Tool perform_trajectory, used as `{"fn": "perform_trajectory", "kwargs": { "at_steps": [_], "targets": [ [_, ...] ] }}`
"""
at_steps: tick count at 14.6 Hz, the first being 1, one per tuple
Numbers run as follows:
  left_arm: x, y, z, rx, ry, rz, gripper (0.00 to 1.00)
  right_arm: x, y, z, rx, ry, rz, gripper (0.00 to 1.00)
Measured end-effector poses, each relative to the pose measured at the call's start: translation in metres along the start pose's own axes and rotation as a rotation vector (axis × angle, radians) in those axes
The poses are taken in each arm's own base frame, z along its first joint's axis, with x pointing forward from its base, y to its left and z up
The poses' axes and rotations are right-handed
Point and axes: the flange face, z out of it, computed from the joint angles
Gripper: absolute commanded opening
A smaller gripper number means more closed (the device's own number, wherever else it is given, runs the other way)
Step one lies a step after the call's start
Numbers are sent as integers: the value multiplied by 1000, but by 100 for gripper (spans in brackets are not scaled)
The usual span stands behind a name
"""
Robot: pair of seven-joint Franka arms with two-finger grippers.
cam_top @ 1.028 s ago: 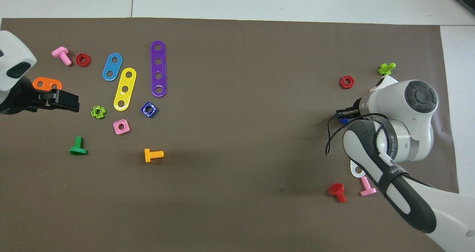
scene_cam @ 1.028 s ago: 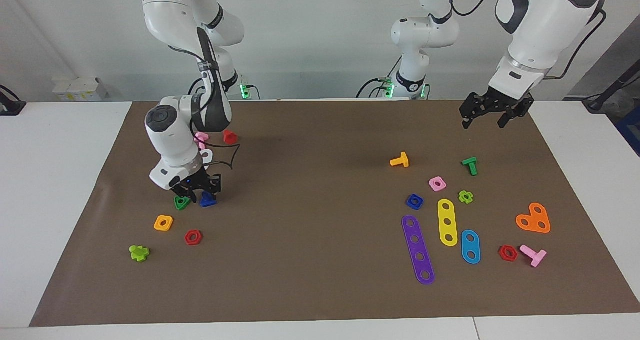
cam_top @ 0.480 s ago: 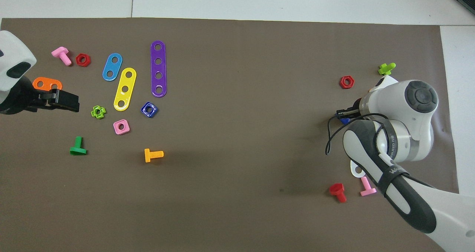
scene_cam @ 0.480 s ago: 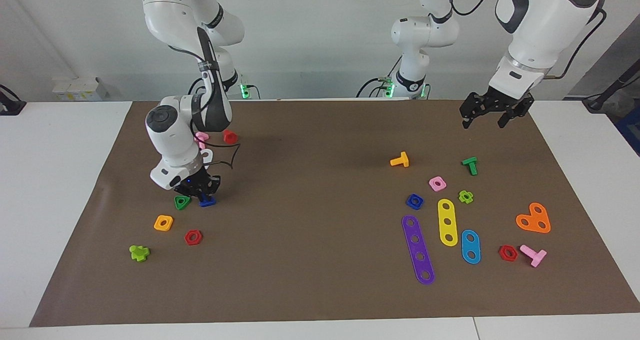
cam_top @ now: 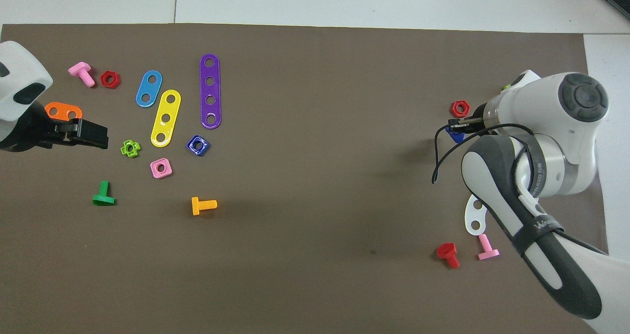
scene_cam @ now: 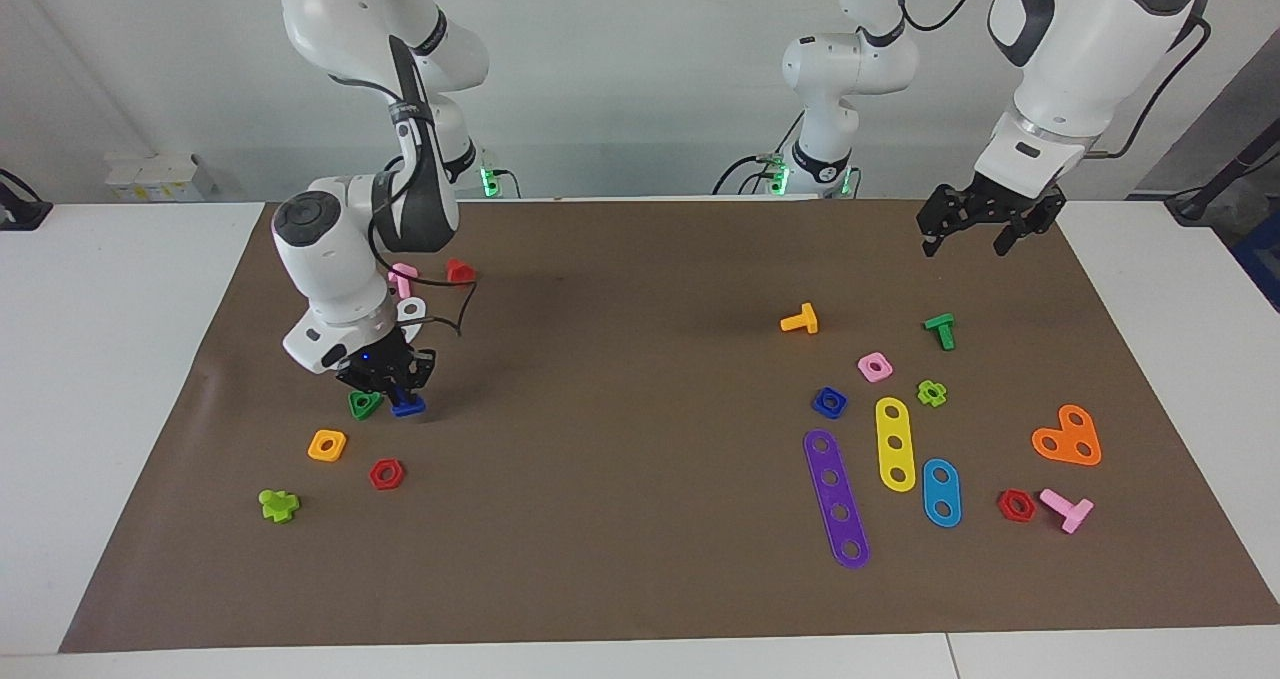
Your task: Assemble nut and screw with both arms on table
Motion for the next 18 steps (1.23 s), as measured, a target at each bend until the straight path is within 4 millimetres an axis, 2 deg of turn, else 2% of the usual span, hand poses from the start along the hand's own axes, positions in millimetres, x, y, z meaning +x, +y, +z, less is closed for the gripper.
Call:
{"fn": "perform_trajectory", "kwargs": {
  "at_steps": [2, 4, 6, 8, 11, 13, 15, 18],
  "targets": [
    [4, -1, 5, -1, 29, -2, 100, 9, -49, -23, 18, 34, 41, 0],
    [6, -6, 13, -1, 40, -11, 100, 10, -103, -31, 39, 55, 92, 0],
    [6, -13, 20, -2, 32, -24, 100, 8, -160, -27, 59, 57, 148, 0],
    [7, -15, 30, -3, 18, -28, 99, 3, -207, -14, 76, 60, 175, 0],
    [21, -9, 62, -18, 5, -21, 95, -10, -250, 8, 79, 44, 197, 0],
    [36, 1, 89, -38, 8, -11, 95, -20, -274, 29, 66, 52, 197, 0],
    [49, 15, 113, -44, 25, 26, 95, -25, -290, 54, 56, 69, 211, 0],
    [51, 24, 143, -72, 37, 119, 92, -35, -310, 82, 66, 76, 227, 0]
  ]
}}
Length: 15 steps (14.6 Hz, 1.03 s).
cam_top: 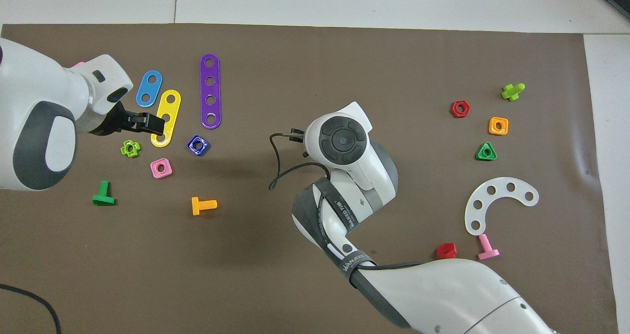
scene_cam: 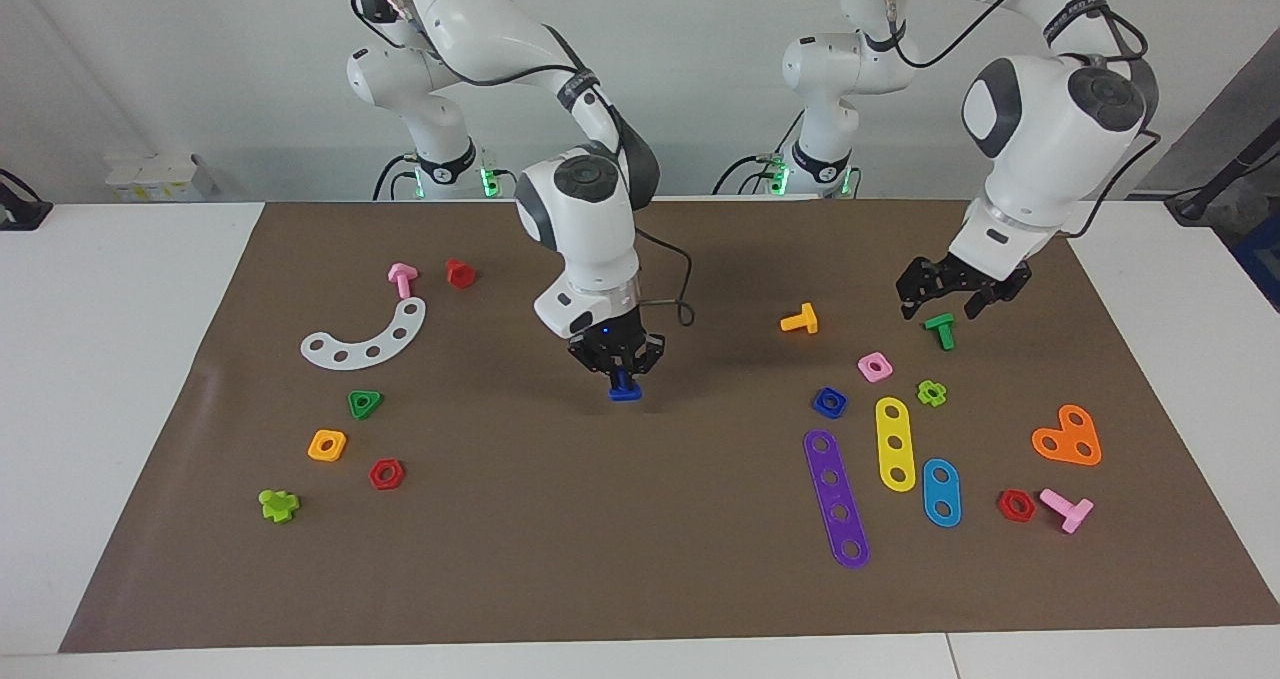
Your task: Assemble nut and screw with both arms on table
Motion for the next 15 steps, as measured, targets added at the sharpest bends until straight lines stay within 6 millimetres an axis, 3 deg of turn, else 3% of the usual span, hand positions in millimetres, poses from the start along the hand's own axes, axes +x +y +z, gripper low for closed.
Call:
{"fn": "perform_trajectory", "kwargs": {
  "at_steps": [1, 2, 3, 6, 8, 11, 15],
  "targets": [
    [0, 0, 5, -11, 1, 31, 92, -3, -2, 4, -3, -4, -2, 0],
    [0, 1, 11, -17, 3, 64, 91, -5, -3, 7, -5, -7, -3, 35],
    [2, 3, 19, -20, 4, 97, 90, -7, -3, 9, -8, -11, -5, 99],
    [12, 19, 54, -22, -1, 186, 87, -12, -6, 12, -11, -16, 3, 100],
    [15, 28, 77, -24, -14, 240, 87, -5, -3, 2, -5, -2, 13, 100],
    [20, 43, 112, -24, -15, 301, 84, 31, 26, -55, -13, 20, 72, 100],
    [14, 51, 140, -25, -29, 406, 82, 81, 107, -145, -54, 18, 68, 100]
  ]
}}
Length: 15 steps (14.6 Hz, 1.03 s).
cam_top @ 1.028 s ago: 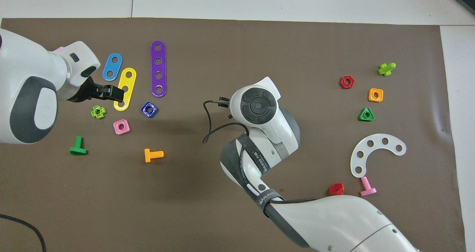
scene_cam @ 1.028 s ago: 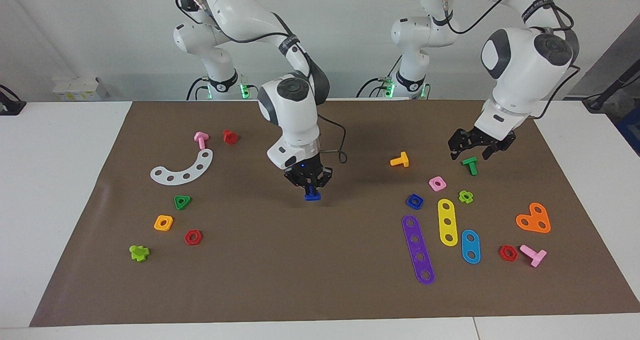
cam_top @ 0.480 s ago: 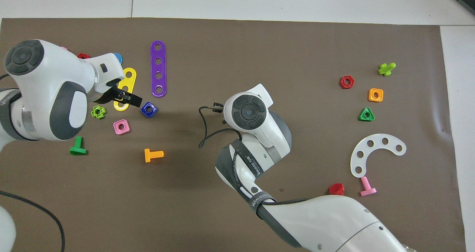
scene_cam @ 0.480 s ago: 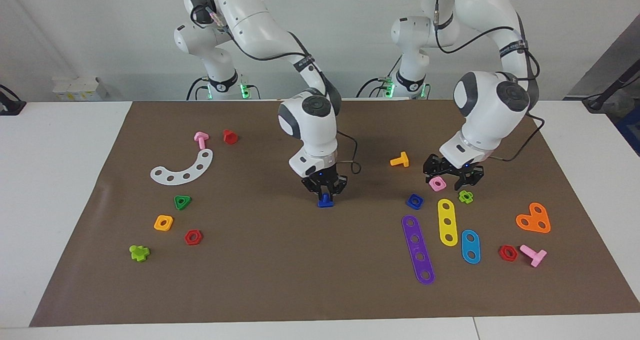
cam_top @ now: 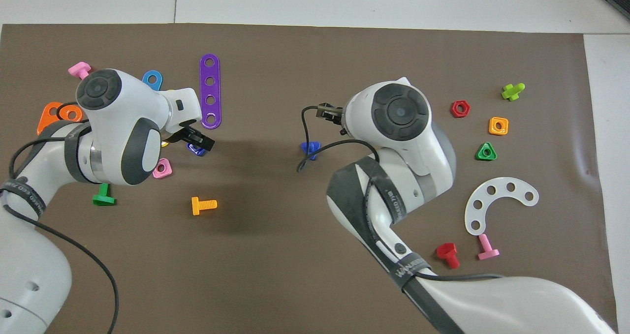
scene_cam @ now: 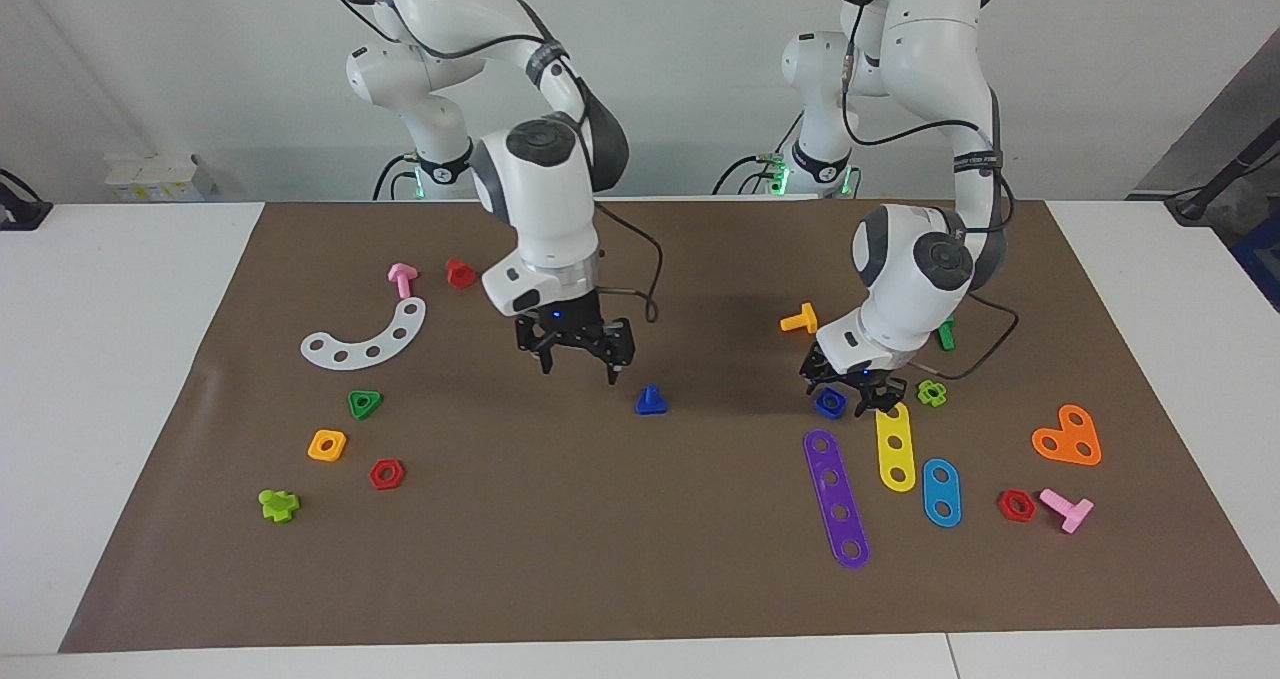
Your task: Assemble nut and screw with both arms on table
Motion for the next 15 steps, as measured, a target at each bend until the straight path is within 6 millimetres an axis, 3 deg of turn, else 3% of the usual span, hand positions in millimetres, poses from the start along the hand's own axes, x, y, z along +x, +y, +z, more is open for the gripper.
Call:
{"fn": "perform_trajectory", "kwargs": {
  "at_steps": [5, 9, 12, 15],
  "targets": [
    [-8, -1, 13, 1, -6, 38, 80, 41, 107, -63, -56, -40, -73, 100],
    [-11, 0, 17, 0, -11, 44, 73, 54, 193, -116, -76, -72, -101, 100],
    [-12, 0, 18, -1, -13, 54, 64, 48, 228, -153, -77, -116, -91, 100],
    [-12, 0, 18, -1, -14, 62, 53, 45, 249, -193, -84, -142, -101, 100]
  ]
}}
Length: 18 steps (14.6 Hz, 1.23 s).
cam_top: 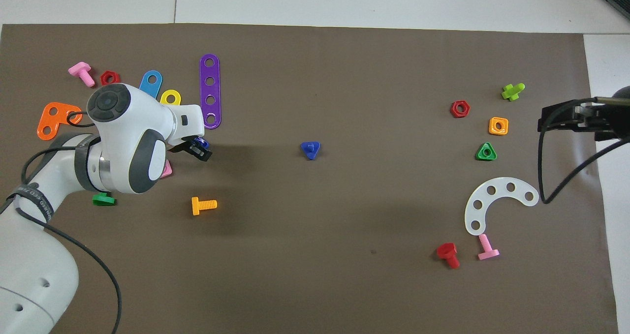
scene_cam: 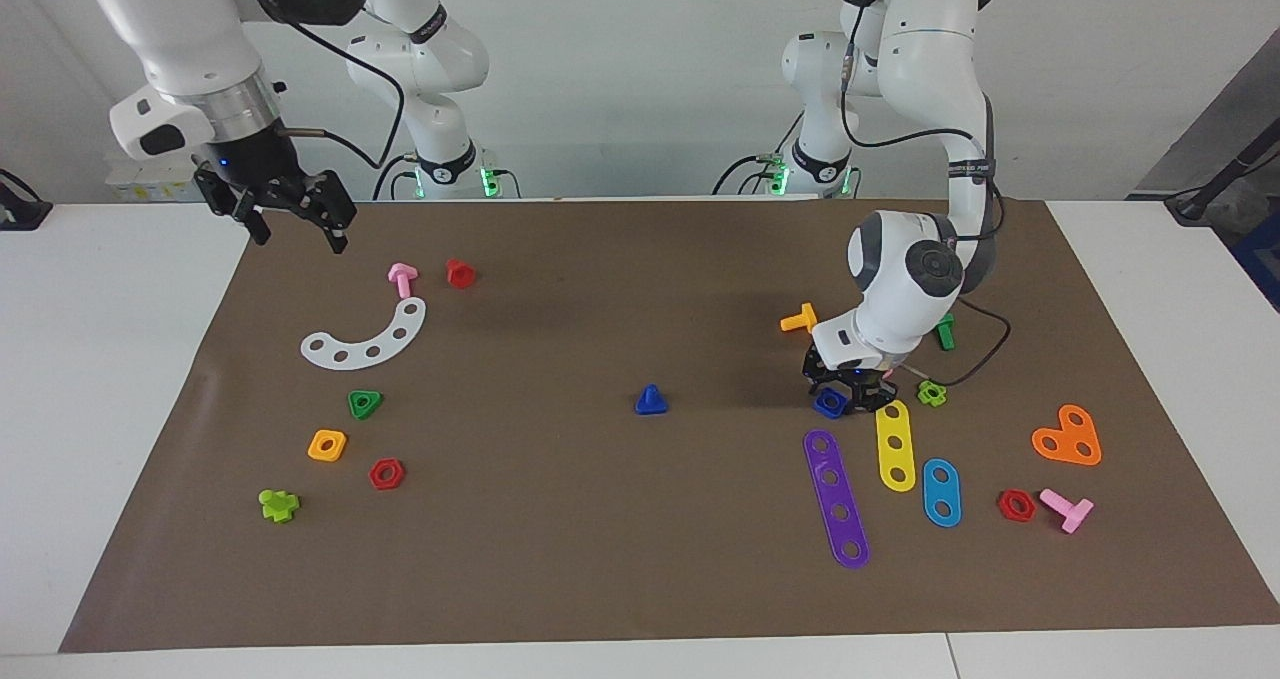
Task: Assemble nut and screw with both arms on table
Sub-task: 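Carry the blue square nut with the left gripper over the blue bolt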
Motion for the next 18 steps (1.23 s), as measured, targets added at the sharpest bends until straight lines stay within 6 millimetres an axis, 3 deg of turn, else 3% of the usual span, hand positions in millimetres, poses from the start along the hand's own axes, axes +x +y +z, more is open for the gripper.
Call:
{"fn": "perform_trajectory", "kwargs": {
  "at_steps": [2, 6, 9, 12, 18],
  "targets": [
    [1, 1, 0, 0, 0, 8, 45, -6, 4, -9, -2, -13, 1, 100],
    [2, 4, 0, 0, 1, 13, 27, -6, -3, -1, -2, -17, -12, 100],
    [3, 3, -2, 2, 5, -4, 25, -7, -4, 2, -4, -30, -13, 100],
    [12, 6, -17, -8, -6, -156, 25, -8, -4, 3, -6, -41, -13, 100],
    [57, 52, -65, -20, -36, -494, 25, -9, -4, 4, -6, -44, -15, 100]
  ]
}}
